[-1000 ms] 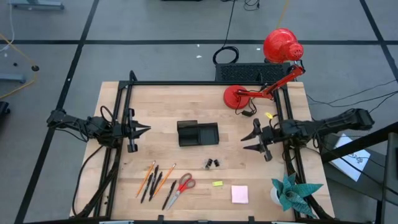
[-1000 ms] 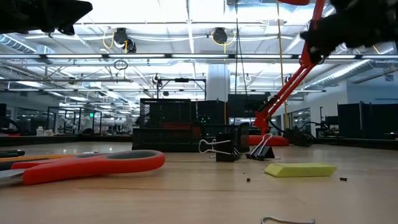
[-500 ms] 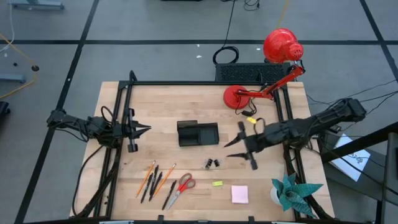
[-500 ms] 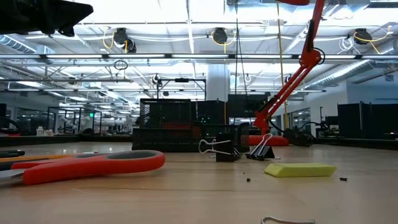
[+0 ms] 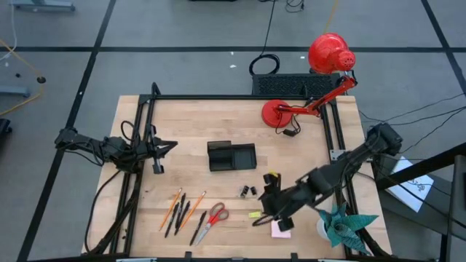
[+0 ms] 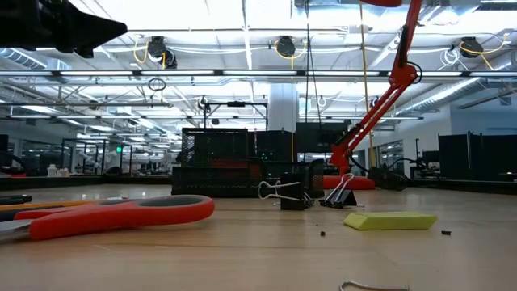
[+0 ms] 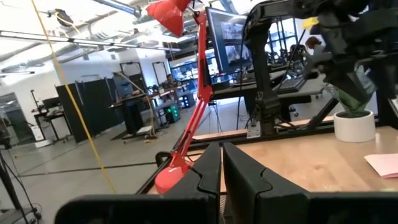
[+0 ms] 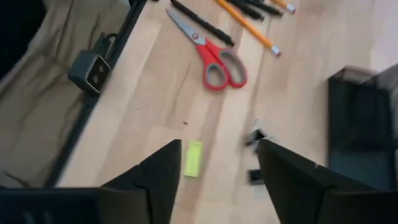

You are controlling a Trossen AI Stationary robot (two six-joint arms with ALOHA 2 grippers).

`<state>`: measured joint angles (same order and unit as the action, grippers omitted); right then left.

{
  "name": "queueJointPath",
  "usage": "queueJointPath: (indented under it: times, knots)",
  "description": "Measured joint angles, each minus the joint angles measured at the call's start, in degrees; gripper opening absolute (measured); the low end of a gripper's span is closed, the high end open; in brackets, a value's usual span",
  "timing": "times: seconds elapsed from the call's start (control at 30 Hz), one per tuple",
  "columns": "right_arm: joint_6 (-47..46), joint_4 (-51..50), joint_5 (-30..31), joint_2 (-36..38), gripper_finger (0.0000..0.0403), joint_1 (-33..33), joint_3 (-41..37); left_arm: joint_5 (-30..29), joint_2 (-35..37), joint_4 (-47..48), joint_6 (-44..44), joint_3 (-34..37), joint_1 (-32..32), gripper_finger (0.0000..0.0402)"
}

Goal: Pick and place office supplies into organizer
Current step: Put the pink sticky note into the black desk organizer

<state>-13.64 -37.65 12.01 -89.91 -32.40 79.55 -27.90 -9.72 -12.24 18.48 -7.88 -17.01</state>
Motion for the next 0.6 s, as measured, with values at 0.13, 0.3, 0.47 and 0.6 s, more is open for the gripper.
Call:
queueJointPath:
  times: [0.13,0.3,0.47,0.6]
  knots:
    - [-8.45,-0.39,-1.02,-3.1,0.0242,-2.27,0.01,-0.51,-0.02,0.08,0.94,0.0,0.02,0.0026]
    - [-20.95,-1.6,-9.69,-6.14,0.0246,-4.41,0.0,-0.71,-0.02,0.28,1.75,0.0,0.0,0.0026]
    - [-33.2,-2.92,-11.91,-9.11,0.0247,-6.17,0.0,-0.72,-0.02,0.32,2.56,0.0,0.02,0.0026]
    - [-38.72,-2.93,-12.31,-12.04,0.0247,-8.11,0.0,-0.72,-0.02,0.5,3.2,0.0,0.02,0.0026]
